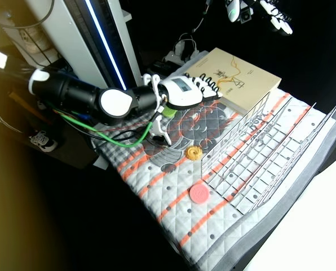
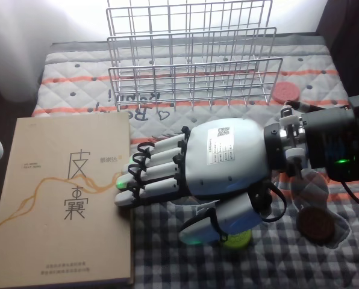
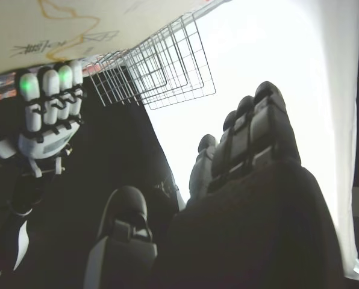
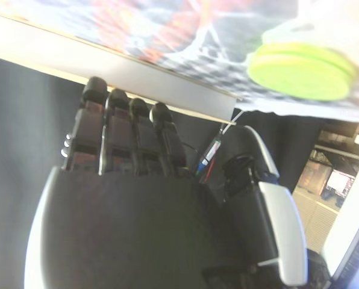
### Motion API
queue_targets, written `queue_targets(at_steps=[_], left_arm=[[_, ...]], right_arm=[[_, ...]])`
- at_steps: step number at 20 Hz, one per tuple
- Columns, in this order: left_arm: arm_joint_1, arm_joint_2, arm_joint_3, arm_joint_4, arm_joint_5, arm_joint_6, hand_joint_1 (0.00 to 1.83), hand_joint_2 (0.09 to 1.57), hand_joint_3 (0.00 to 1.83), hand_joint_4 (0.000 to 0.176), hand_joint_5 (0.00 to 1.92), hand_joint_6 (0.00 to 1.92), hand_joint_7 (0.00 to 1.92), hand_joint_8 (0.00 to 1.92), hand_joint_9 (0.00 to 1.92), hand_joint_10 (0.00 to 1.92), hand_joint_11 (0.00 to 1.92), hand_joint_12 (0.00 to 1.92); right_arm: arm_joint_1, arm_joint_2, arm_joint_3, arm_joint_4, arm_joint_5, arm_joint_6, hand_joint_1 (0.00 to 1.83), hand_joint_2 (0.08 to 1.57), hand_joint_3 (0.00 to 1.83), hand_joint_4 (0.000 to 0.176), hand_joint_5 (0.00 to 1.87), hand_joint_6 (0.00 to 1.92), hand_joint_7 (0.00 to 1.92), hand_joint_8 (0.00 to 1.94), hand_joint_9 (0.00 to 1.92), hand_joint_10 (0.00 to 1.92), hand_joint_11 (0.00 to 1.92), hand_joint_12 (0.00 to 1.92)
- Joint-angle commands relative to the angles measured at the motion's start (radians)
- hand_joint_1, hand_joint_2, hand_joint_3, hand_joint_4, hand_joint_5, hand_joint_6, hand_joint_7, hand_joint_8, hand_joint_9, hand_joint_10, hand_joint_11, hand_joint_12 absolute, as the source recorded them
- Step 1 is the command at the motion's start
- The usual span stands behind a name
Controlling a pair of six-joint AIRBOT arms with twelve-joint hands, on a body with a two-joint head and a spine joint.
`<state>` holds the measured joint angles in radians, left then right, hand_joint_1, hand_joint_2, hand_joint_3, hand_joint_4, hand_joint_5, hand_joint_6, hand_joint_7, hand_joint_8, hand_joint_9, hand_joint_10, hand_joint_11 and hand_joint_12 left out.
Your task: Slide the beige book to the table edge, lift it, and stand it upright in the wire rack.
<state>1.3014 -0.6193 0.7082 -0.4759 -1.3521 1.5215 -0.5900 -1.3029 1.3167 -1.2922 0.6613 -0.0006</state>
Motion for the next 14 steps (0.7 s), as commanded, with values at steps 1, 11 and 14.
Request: queue_targets(at_steps=[1,11,14], left_arm=[[-0.006,0.001,0.001,-0.003,-0.118,-0.003,0.00,1.17,0.02,0.176,0.05,0.01,0.00,0.00,0.00,0.00,0.01,0.01],[-0.006,0.001,0.001,-0.002,-0.118,-0.003,0.00,1.17,0.01,0.176,0.05,0.00,0.00,0.00,0.00,0.00,0.00,0.00],[-0.006,0.001,0.001,-0.002,-0.118,-0.003,0.00,1.18,0.01,0.176,0.06,0.00,0.00,0.00,0.00,0.00,0.01,0.01]], right_arm=[[0.011,-0.009,0.004,0.059,0.058,0.003,0.00,1.43,0.00,0.000,0.05,0.00,0.00,0.00,0.05,0.00,0.09,0.14],[0.011,-0.065,0.034,0.075,0.058,0.003,0.00,1.44,0.00,0.000,0.02,0.00,0.00,0.00,0.06,0.00,0.17,0.17],[0.011,-0.084,0.042,0.077,0.059,0.003,0.00,1.45,0.00,0.000,0.05,0.01,0.01,0.00,0.09,0.01,0.16,0.17]])
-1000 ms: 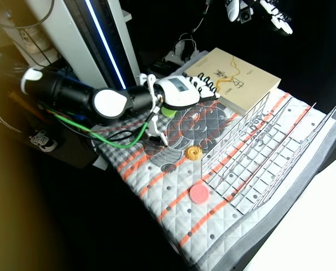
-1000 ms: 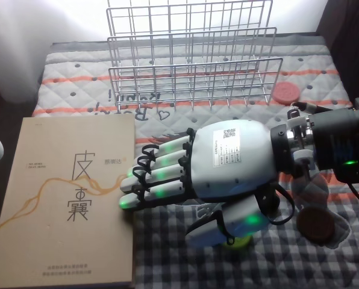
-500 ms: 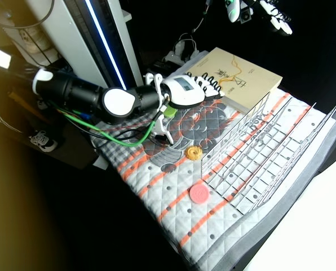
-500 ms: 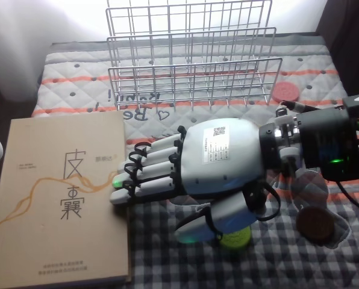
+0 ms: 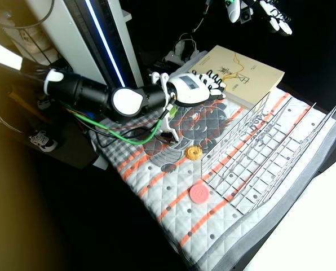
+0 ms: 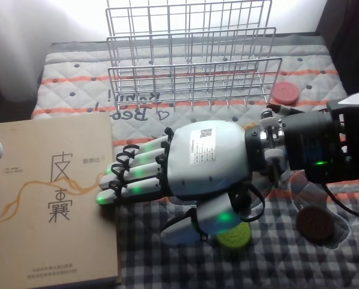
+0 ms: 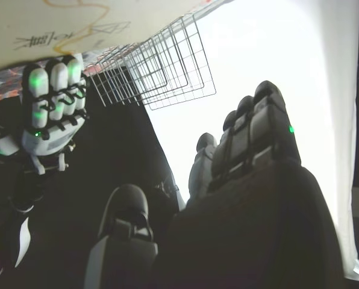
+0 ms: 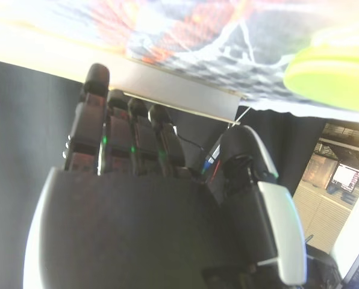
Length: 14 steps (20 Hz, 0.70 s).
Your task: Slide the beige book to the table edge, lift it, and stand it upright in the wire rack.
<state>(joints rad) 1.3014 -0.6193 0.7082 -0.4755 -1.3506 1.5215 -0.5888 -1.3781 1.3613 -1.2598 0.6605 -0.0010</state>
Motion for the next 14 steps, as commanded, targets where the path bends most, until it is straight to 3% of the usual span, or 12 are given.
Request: queue_targets(at_steps=[1,3,9,11,14], left_arm=[[-0.006,0.001,0.001,-0.003,-0.119,-0.003,0.00,1.18,0.01,0.176,0.06,0.00,0.00,0.00,0.00,0.00,0.00,0.00],[-0.006,0.001,0.001,-0.003,-0.119,-0.003,0.00,1.20,0.01,0.176,0.06,0.00,0.00,0.00,0.00,0.00,0.01,0.00],[-0.006,-0.001,0.003,-0.003,-0.117,-0.003,0.00,1.20,0.01,0.172,0.07,0.01,0.00,0.00,0.00,0.00,0.02,0.01],[-0.006,-0.001,0.003,-0.003,-0.116,-0.003,0.00,1.19,0.01,0.174,0.07,0.00,0.00,0.00,0.00,0.00,0.03,0.02],[-0.006,-0.002,0.005,-0.002,-0.115,-0.003,0.00,1.20,0.01,0.173,0.07,0.00,0.00,0.00,0.00,0.00,0.02,0.01]], right_arm=[[0.010,-0.013,-0.001,0.045,0.059,0.003,0.00,1.45,0.00,0.000,0.05,0.01,0.00,0.00,0.08,0.01,0.16,0.17],[0.010,-0.024,-0.001,0.045,0.059,0.003,0.00,1.45,0.00,0.000,0.09,0.02,0.03,0.01,0.13,0.02,0.30,0.22],[0.011,-0.043,0.003,0.044,0.060,0.003,0.00,1.47,0.01,0.000,0.08,0.00,0.02,0.00,0.11,0.00,0.16,0.16],[0.013,-0.052,0.008,0.044,0.060,0.003,0.00,1.47,0.00,0.000,0.09,0.01,0.03,0.00,0.12,0.01,0.26,0.20],[0.016,-0.067,0.015,0.044,0.060,0.003,0.00,1.47,0.00,0.000,0.10,0.01,0.03,0.00,0.14,0.01,0.26,0.20]])
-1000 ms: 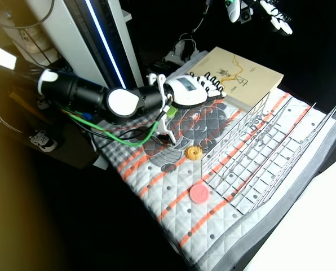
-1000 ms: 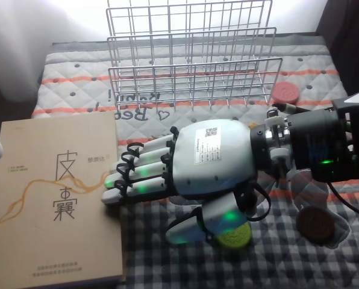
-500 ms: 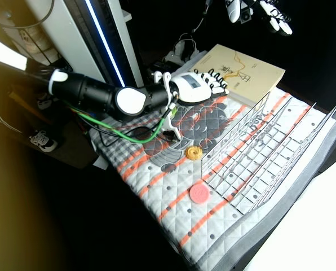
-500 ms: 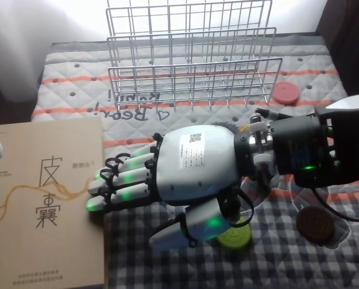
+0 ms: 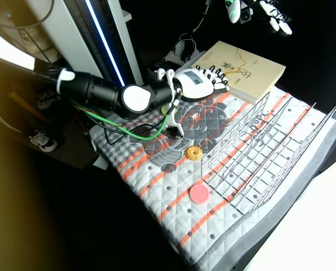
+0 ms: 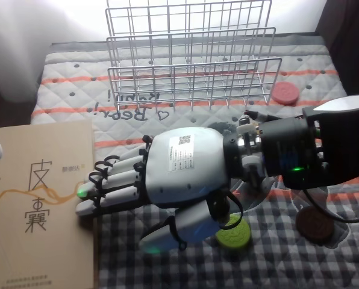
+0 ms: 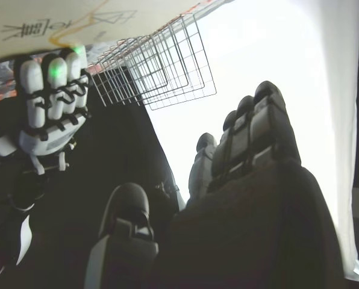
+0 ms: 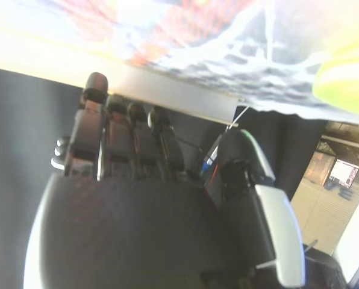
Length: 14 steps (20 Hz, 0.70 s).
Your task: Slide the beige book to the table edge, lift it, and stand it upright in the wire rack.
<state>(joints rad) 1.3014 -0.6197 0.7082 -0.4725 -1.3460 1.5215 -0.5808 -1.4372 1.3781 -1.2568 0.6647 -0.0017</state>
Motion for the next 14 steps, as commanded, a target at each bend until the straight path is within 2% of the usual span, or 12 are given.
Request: queue_targets(at_steps=[1,8,10,13,14], left_arm=[[-0.006,-0.002,0.006,-0.005,-0.119,-0.003,0.00,1.20,0.01,0.171,0.08,0.01,0.00,0.00,0.00,0.00,0.02,0.01],[-0.007,-0.005,0.007,-0.003,-0.118,-0.003,0.00,1.21,0.01,0.175,0.08,0.00,0.00,0.00,0.00,0.00,0.02,0.02],[-0.007,-0.007,0.007,-0.004,-0.116,-0.003,0.00,1.20,0.00,0.174,0.06,0.00,0.00,0.00,0.00,0.00,0.01,0.01],[-0.007,-0.007,0.006,-0.006,-0.115,-0.003,0.00,1.21,0.00,0.163,0.09,0.01,0.00,0.00,0.00,0.00,0.03,0.02],[-0.007,-0.007,0.005,-0.007,-0.115,-0.003,0.00,1.21,0.00,0.169,0.08,0.00,0.00,0.00,0.00,0.00,0.02,0.02]], right_arm=[[0.010,-0.012,-0.001,0.041,0.055,0.004,0.00,1.47,0.00,0.000,0.10,0.01,0.03,0.00,0.15,0.01,0.26,0.20],[0.013,-0.024,0.007,0.041,0.055,0.004,0.00,1.46,0.00,0.000,0.12,0.01,0.05,0.01,0.16,0.01,0.31,0.21],[0.013,-0.024,0.007,0.041,0.055,0.004,0.00,1.46,0.00,0.000,0.11,0.00,0.06,0.00,0.16,0.01,0.28,0.19],[0.013,-0.024,0.006,0.041,0.055,0.004,0.00,1.46,0.00,0.000,0.11,0.00,0.03,0.00,0.14,0.00,0.30,0.20],[0.013,-0.024,0.003,0.041,0.055,0.004,0.00,1.45,0.00,0.000,0.11,0.00,0.04,0.00,0.15,0.01,0.33,0.21]])
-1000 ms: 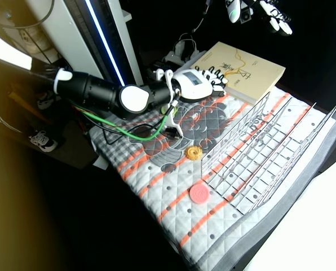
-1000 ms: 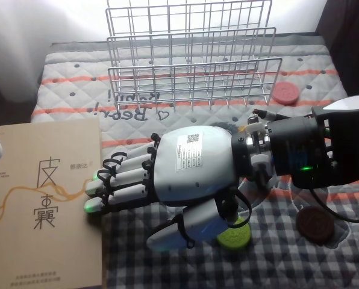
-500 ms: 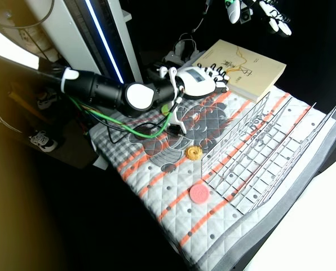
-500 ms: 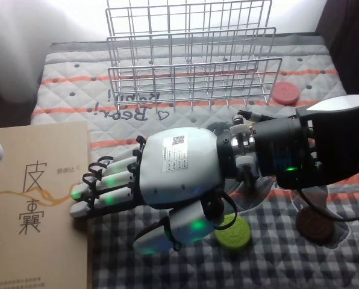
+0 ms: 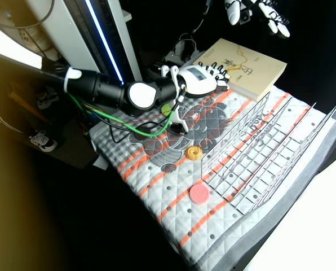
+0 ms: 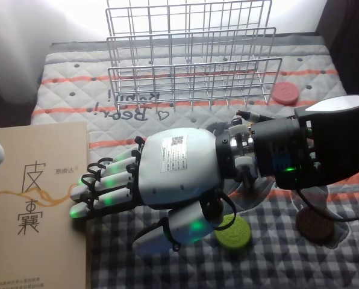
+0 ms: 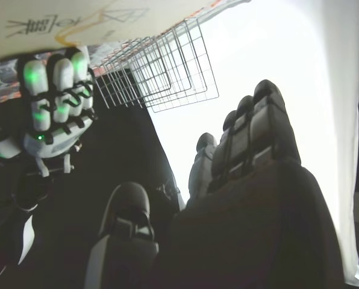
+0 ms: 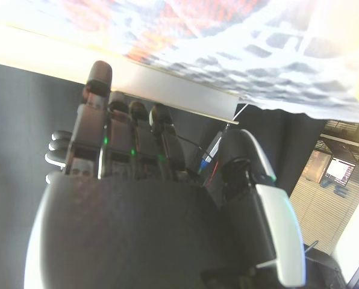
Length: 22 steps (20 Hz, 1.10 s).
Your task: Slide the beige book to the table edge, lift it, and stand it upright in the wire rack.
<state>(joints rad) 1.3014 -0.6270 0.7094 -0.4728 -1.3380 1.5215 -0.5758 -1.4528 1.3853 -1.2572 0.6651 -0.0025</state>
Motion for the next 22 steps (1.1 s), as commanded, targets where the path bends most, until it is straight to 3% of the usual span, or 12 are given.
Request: queue_targets(at_steps=[1,3,5,6,8,11,15,16,17,19,21,22], left_arm=[[-0.007,0.000,0.003,-0.007,-0.124,-0.003,0.00,1.21,0.00,0.167,0.07,0.00,0.00,0.00,0.00,0.00,0.00,0.02],[-0.006,0.000,0.000,-0.011,-0.123,-0.003,0.00,1.22,0.01,0.159,0.07,0.00,0.00,0.00,0.00,0.00,0.01,0.02],[-0.006,0.000,0.000,-0.013,-0.123,-0.003,0.00,1.22,0.01,0.169,0.07,0.00,0.00,0.00,0.00,0.00,0.00,0.02],[-0.006,-0.001,0.000,-0.014,-0.123,-0.003,0.00,1.24,0.01,0.145,0.09,0.01,0.00,0.00,0.00,0.00,0.02,0.03],[-0.006,-0.004,-0.001,-0.016,-0.125,-0.003,0.00,1.23,0.01,0.166,0.07,0.00,0.00,0.00,0.00,0.00,0.02,0.03],[-0.006,-0.006,-0.002,-0.020,-0.129,-0.003,0.00,1.22,0.00,0.176,0.08,0.00,0.00,0.00,0.00,0.00,0.02,0.03],[-0.006,-0.016,-0.001,-0.037,-0.145,-0.025,0.00,1.21,0.00,0.176,0.04,0.00,0.00,0.00,0.00,0.00,0.00,0.00],[-0.006,-0.023,0.005,-0.044,-0.151,-0.047,0.00,1.22,0.00,0.176,0.03,0.00,0.00,0.00,0.00,0.00,0.00,0.00],[-0.005,-0.037,0.018,-0.052,-0.153,-0.084,0.00,1.23,0.00,0.176,0.03,0.00,0.00,0.00,0.00,0.00,0.00,0.00],[-0.003,-0.060,0.044,-0.066,-0.154,-0.155,0.12,1.22,0.00,0.173,0.08,0.01,0.01,0.00,0.00,0.00,0.00,0.00],[0.011,-0.074,0.068,-0.085,-0.149,-0.226,0.11,1.17,0.00,0.150,0.08,0.01,0.00,0.00,0.00,0.00,0.03,0.01],[0.033,-0.084,0.086,-0.098,-0.149,-0.285,0.14,1.15,0.00,0.126,0.06,0.00,0.00,0.00,0.01,0.00,0.04,0.02]], right_arm=[[0.008,-0.008,-0.010,0.042,0.055,0.005,0.00,1.45,0.00,0.000,0.11,0.00,0.04,0.00,0.16,0.01,0.37,0.24],[0.009,0.010,-0.023,0.042,0.055,0.005,0.00,1.45,0.00,0.000,0.10,0.00,0.03,0.01,0.14,0.01,0.29,0.31],[0.016,0.028,-0.031,0.042,0.055,0.005,0.00,1.47,0.00,0.000,0.11,0.01,0.05,0.01,0.13,0.00,0.09,0.37],[0.022,0.040,-0.036,0.043,0.055,0.005,0.00,1.46,0.00,0.000,0.10,0.00,0.04,0.01,0.12,0.00,0.10,0.38],[0.034,0.063,-0.046,0.054,0.061,0.005,0.00,1.46,0.00,0.000,0.09,0.00,0.04,0.00,0.13,0.00,0.07,0.49],[0.038,0.089,-0.052,0.093,0.090,0.005,0.00,1.45,0.00,0.000,0.09,0.00,0.01,0.01,0.08,0.00,0.04,0.64],[0.040,0.140,-0.068,0.157,0.140,-0.001,0.00,1.44,0.00,0.000,0.05,0.00,0.00,0.00,0.04,0.00,0.00,0.56],[0.042,0.161,-0.077,0.178,0.145,-0.017,0.00,1.45,0.00,0.000,0.05,0.00,0.00,0.00,0.02,0.01,0.00,0.34],[0.045,0.195,-0.096,0.212,0.150,-0.051,0.00,1.46,0.00,0.000,0.04,0.00,0.00,0.00,0.00,0.00,0.00,0.26],[0.053,0.253,-0.119,0.275,0.152,-0.111,0.02,1.47,0.00,0.000,0.03,0.00,0.00,0.00,0.03,0.00,0.00,0.45],[0.055,0.318,-0.149,0.364,0.159,-0.196,0.00,1.47,0.00,0.000,0.01,0.00,0.00,0.00,0.03,0.00,0.00,0.38],[0.055,0.358,-0.167,0.412,0.170,-0.217,0.09,1.45,0.00,0.000,0.09,0.00,0.07,0.00,0.10,0.01,0.00,0.53]])
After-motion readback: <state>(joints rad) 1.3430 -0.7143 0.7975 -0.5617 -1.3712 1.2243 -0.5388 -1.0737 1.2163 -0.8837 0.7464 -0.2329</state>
